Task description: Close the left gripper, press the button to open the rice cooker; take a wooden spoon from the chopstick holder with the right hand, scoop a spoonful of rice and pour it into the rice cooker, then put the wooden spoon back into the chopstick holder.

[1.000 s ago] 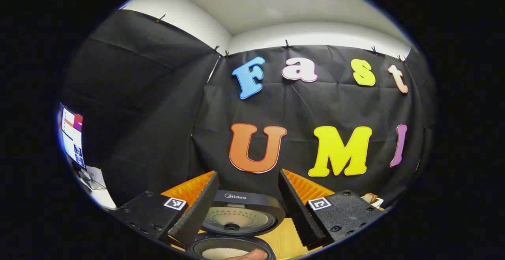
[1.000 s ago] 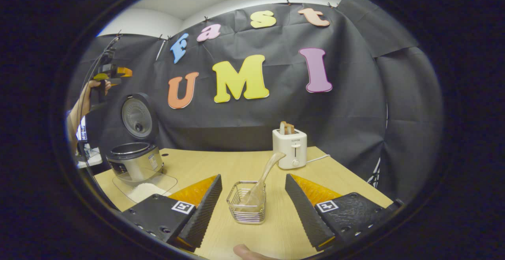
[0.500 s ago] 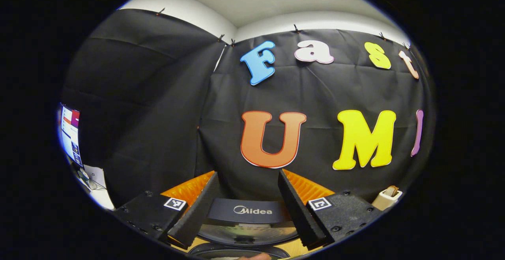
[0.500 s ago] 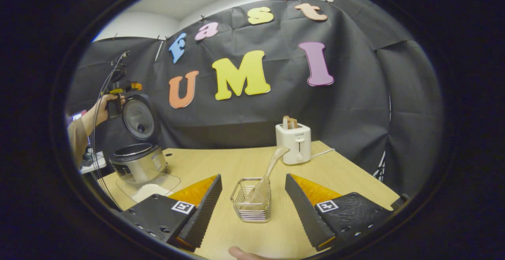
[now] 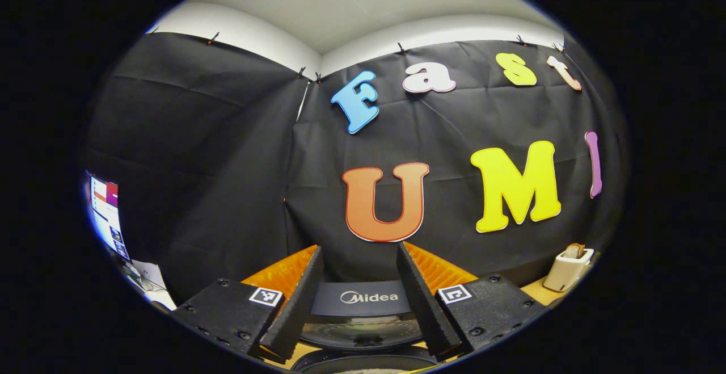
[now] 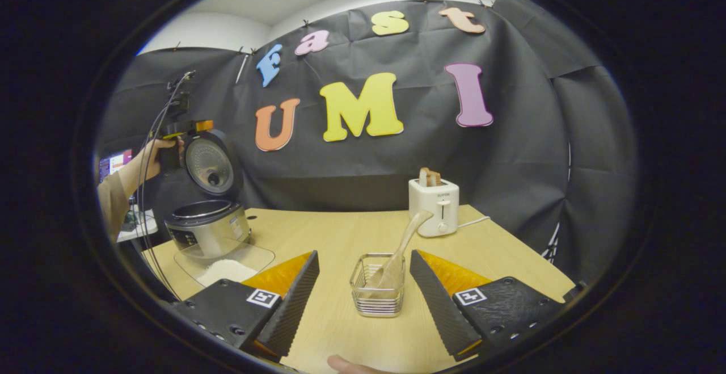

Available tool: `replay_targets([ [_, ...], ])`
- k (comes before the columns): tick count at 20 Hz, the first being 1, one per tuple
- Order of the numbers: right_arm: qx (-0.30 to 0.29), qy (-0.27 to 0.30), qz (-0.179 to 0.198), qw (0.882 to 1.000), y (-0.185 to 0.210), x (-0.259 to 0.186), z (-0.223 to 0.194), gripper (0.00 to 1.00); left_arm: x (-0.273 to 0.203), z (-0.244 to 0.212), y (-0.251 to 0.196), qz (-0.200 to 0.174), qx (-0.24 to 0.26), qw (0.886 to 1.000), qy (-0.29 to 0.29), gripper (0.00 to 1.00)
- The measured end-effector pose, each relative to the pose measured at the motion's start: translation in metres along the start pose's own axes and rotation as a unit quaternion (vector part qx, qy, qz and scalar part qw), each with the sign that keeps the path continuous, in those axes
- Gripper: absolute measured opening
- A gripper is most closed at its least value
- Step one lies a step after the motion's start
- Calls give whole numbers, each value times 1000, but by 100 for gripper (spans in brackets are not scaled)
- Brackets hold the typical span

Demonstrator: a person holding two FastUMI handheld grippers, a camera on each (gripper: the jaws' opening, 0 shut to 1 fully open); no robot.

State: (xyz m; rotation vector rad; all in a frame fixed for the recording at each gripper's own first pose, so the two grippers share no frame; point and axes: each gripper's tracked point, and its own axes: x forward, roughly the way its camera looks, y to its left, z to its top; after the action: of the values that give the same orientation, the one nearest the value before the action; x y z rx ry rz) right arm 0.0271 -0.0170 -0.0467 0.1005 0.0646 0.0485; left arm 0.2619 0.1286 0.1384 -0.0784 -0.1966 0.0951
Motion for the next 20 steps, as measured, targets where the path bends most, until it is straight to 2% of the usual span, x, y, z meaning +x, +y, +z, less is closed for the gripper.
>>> replay_targets([
  [8,-6,1,5,1000,6,-3,-2,96,-70,-20,-5,-10,1,1000,20,84],
  [16,-13,12,8,1000,15,-5,-13,96,-147,-76,-14,-41,5,997,61,84],
  [20,-16,18,10,1000,20,-7,-18,96,-171,-109,-15,-40,2,996,78,84],
])
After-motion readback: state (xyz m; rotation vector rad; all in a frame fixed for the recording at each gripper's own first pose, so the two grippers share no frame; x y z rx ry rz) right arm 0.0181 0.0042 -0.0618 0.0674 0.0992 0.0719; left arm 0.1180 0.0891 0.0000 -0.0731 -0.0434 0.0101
